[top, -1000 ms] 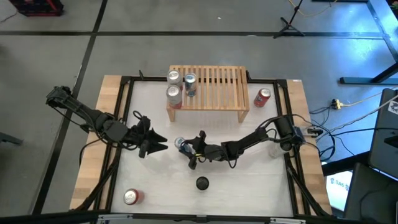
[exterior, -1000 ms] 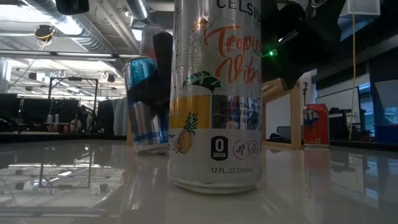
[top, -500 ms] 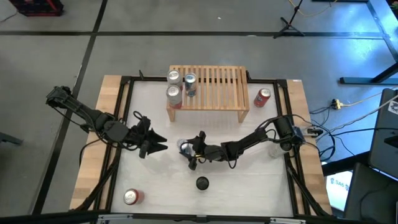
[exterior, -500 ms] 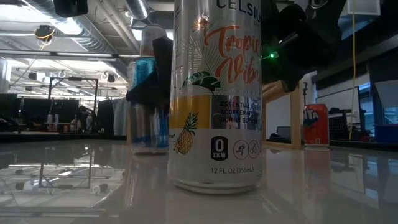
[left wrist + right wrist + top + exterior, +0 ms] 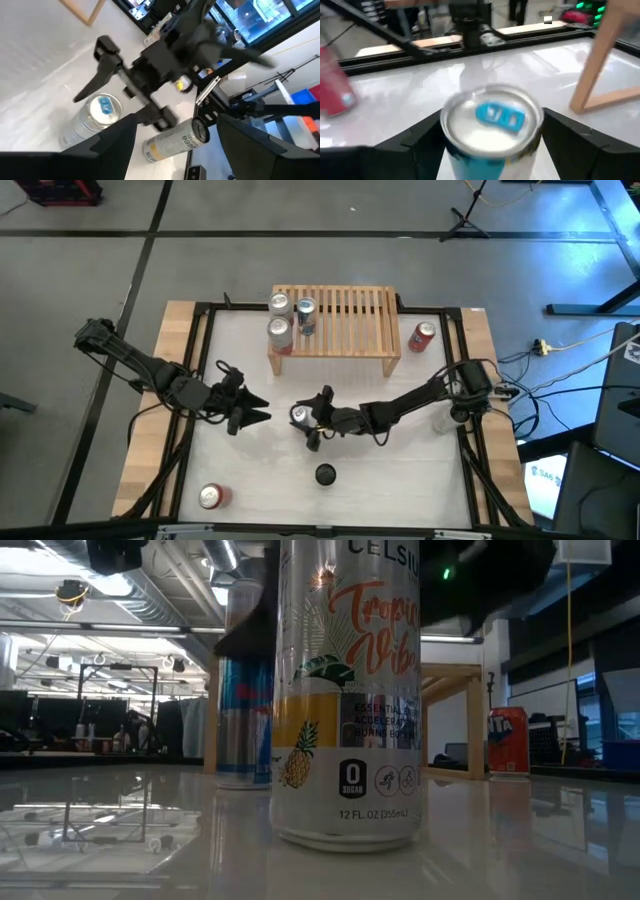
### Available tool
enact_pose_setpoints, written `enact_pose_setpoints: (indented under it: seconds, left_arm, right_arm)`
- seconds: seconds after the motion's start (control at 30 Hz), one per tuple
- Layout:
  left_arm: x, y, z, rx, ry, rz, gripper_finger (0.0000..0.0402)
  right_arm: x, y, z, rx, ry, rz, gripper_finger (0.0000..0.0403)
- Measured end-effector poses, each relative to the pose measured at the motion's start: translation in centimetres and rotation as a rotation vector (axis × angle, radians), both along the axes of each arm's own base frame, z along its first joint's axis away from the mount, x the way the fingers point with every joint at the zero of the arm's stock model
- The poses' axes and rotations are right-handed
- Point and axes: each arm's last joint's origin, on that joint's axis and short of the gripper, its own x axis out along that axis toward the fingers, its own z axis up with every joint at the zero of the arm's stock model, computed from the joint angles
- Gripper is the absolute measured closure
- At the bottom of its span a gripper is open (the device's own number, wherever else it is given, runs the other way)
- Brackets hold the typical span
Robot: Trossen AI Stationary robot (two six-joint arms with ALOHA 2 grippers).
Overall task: Place canned beverage on shelf
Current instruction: Put the blue soda can on the shelf aligned with the other blue soda can
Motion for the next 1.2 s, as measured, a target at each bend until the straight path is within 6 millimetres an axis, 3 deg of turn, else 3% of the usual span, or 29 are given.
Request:
enact_pose_setpoints:
  seconds: [0.37, 0.7, 0.83, 1.03, 1.2]
  left_arm:
    - [1.1, 0.1, -0.5, 0.037, -0.004, 0.076, 0.013]
    - [1.7, 0.7, -0.7, 0.04, 0.011, 0.102, 0.0121]
    - [3.0, 1.1, -1.6, 0.08, 0.047, 0.106, 0.0084]
    - [5.7, 2.2, -2.6, 0.057, 0.036, 0.096, 0.0018]
    - [6.9, 2.1, -2.4, -0.02, -0.044, 0.109, 0.0005]
  right_arm:
    - [-3.6, -0.4, 7.8, -0.063, 0.06, 0.081, 0.0109]
    - [-11.7, -2.4, 16.3, -0.007, 0.126, 0.138, 0.0109]
    - [-14.4, -2.3, 17.8, -0.018, 0.146, 0.158, 0.0109]
    - [-17.3, -1.8, 18.6, -0.039, 0.202, 0.202, 0.0109]
    - [-18.9, -1.5, 18.7, -0.044, 0.253, 0.229, 0.0109]
